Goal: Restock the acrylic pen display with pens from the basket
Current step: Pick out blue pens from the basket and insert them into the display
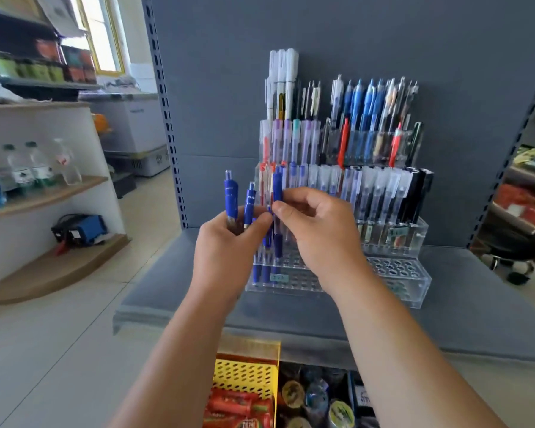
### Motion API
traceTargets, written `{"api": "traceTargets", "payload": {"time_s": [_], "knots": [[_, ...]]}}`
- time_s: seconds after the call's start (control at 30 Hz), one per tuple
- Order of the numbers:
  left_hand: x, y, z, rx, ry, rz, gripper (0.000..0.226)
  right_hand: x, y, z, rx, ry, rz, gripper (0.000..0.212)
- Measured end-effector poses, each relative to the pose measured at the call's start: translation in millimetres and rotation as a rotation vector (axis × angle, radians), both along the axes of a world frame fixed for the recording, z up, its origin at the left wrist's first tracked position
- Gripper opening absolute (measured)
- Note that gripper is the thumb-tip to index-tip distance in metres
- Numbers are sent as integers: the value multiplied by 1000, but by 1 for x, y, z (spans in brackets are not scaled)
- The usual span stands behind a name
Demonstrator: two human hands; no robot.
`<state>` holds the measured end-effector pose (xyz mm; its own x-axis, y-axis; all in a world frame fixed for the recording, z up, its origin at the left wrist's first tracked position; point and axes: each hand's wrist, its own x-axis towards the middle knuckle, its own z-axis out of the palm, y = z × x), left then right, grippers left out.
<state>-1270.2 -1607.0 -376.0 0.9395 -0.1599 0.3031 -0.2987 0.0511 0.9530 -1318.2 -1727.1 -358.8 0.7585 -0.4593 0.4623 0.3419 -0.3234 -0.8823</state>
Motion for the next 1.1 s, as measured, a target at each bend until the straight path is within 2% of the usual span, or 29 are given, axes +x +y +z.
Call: {"api": "traceTargets", "payload": {"time_s": [0.17, 0.4, 0.47, 0.63, 0.93, 1.1], "knots": [[11, -23, -3, 17, -73, -30, 18, 18, -18, -16, 30, 2, -72, 17], [10, -33, -14, 57, -169, 18, 14, 32, -28, -30, 39, -6, -113, 12], [13, -33, -15, 1, -146, 59, 16, 34, -32, -33, 29, -28, -141, 12], [20, -28, -13, -138, -91, 107, 10, 35, -30, -42, -7, -49, -141, 27], [17, -23, -13, -103, -103, 43, 7, 35, -27, -52, -168, 121, -198, 11], [15, -16, -12, -63, -97, 20, 8, 34, -28, -54, -250, 208, -251, 11]]}}
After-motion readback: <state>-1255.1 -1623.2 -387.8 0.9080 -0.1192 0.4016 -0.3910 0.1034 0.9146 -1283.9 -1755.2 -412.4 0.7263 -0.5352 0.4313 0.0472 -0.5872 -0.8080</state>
